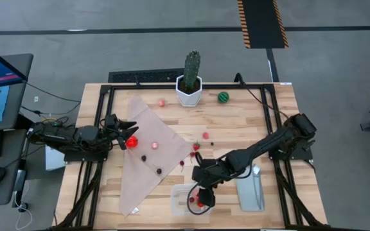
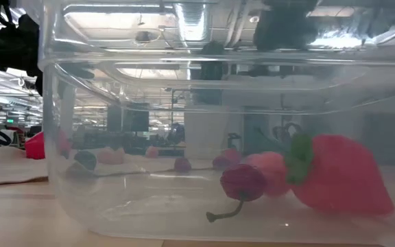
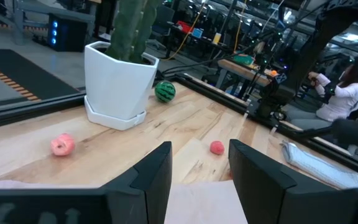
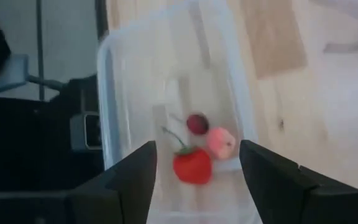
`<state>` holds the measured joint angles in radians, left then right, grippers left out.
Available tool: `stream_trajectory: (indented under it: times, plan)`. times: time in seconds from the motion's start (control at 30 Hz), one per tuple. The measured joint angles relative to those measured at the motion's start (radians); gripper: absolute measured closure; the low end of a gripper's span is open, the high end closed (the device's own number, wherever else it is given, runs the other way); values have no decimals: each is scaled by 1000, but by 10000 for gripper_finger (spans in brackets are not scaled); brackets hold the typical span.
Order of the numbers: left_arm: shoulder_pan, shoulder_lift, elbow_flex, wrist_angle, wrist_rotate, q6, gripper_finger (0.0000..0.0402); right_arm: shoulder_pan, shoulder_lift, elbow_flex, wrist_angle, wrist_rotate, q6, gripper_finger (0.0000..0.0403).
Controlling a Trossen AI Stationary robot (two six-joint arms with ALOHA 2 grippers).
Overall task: Pick and placing Produce into tupperware
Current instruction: Put the bottom left peach into the transparent bin
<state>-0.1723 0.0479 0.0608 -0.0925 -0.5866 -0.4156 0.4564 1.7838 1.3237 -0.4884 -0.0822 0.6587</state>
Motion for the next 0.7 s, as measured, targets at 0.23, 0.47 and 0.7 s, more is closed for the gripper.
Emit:
stream_trajectory:
  times: [0.23,0.47,0.7]
  plan:
    - [0,0,0,0,2,0,253,21,-145,-1,-121,270,-57,148]
    - [0,0,0,0,2,1,253,48,-295,-43,-190,481,-66,148]
    - [0,0,0,0,2,1,253,23,-366,-114,-224,525,-65,148]
